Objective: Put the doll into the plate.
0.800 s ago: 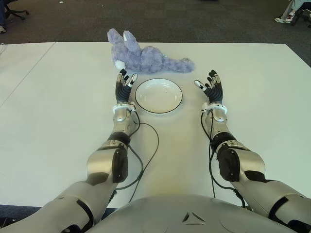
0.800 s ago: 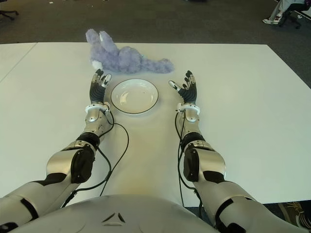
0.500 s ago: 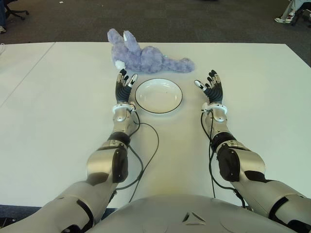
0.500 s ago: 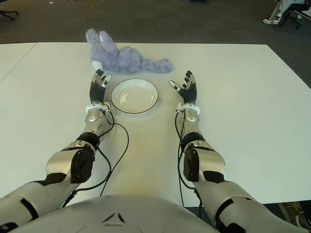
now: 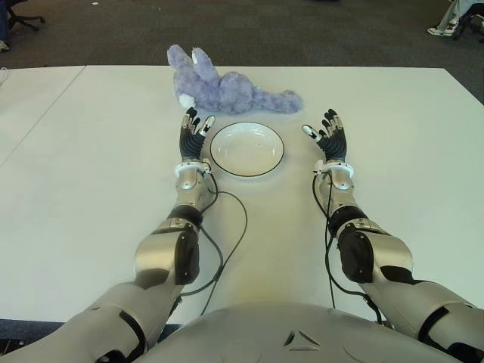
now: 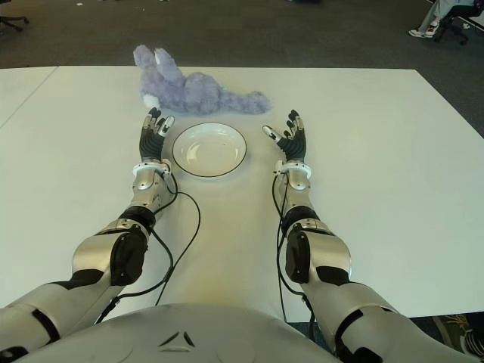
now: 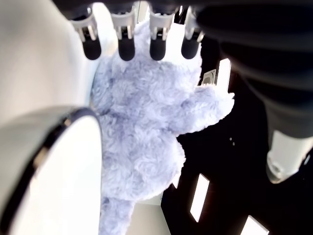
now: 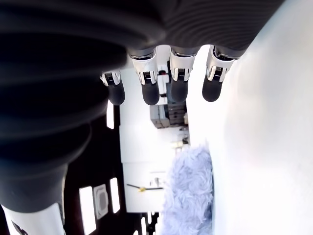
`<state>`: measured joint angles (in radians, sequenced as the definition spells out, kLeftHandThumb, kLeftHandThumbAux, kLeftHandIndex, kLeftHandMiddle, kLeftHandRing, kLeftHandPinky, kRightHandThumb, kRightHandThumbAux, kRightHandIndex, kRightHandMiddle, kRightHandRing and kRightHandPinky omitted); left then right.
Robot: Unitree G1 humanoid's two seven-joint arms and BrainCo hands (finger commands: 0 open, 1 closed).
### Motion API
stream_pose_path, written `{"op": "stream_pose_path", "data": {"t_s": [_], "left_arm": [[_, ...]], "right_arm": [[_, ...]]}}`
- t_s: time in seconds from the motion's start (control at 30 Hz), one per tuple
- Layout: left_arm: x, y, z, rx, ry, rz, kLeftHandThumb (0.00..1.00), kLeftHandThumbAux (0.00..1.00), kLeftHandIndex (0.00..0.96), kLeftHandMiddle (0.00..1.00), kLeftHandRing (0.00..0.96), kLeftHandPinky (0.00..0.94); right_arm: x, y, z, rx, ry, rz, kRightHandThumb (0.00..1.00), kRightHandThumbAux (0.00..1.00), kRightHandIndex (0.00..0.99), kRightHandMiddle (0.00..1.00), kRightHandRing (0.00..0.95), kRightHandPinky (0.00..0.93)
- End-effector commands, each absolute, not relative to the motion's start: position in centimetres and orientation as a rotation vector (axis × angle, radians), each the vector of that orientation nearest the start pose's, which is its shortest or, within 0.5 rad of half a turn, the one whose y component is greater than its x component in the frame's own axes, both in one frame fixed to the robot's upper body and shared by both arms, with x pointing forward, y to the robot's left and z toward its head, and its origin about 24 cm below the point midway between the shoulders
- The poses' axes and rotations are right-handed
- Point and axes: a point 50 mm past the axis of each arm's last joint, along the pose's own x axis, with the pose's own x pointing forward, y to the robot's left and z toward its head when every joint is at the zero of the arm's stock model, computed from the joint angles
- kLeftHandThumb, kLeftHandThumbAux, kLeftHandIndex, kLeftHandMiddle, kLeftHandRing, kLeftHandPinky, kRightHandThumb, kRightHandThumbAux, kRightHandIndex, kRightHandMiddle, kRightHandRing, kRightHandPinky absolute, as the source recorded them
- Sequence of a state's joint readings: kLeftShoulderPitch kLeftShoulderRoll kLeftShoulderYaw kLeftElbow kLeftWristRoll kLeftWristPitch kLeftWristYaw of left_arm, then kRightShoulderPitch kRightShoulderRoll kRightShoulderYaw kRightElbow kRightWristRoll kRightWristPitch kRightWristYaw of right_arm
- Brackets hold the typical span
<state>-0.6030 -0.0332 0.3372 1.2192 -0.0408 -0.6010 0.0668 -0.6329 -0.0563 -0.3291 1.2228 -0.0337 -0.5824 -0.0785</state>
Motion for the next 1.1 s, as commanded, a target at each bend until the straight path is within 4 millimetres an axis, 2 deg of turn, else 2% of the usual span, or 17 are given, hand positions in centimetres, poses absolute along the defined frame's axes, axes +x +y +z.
{"op": "stream_pose_path", "data": {"t_s": [0.03,0.37,0.57,0.67,0.83,1.1], "left_arm": [[23.6,14.8,-10.1,-0.242,0.52,0.28,0.0,0.584,0.001,0.015,0.003,0.007],[23.6,15.0,-10.1,-0.289,0.516,0.319,0.0,0.594,0.0,0.025,0.012,0.014],[23.8,15.4,-10.0,-0.315,0.505,0.352,0.0,0.607,0.0,0.026,0.017,0.02],[23.8,16.5,-9.8,-0.324,0.472,0.38,0.0,0.604,0.0,0.023,0.017,0.013],[24.4,19.5,-8.8,-0.298,0.403,0.443,0.0,0.602,0.0,0.021,0.016,0.017],[25.4,20.9,-7.5,-0.271,0.323,0.487,0.0,0.597,0.0,0.019,0.015,0.008]], "right_arm": [[24.4,-16.2,-9.9,0.128,0.565,-0.24,0.0,0.732,0.036,0.021,0.019,0.05],[24.3,-16.2,-10.0,0.144,0.572,-0.253,0.0,0.714,0.042,0.035,0.021,0.04],[24.4,-16.2,-9.9,0.155,0.567,-0.253,0.0,0.739,0.045,0.042,0.029,0.051],[24.4,-16.3,-9.9,0.158,0.565,-0.249,0.0,0.748,0.043,0.04,0.032,0.049],[24.4,-16.2,-9.9,0.134,0.561,-0.241,0.0,0.749,0.041,0.037,0.032,0.047],[24.4,-16.2,-9.9,0.142,0.557,-0.237,0.0,0.733,0.033,0.031,0.027,0.052]]}}
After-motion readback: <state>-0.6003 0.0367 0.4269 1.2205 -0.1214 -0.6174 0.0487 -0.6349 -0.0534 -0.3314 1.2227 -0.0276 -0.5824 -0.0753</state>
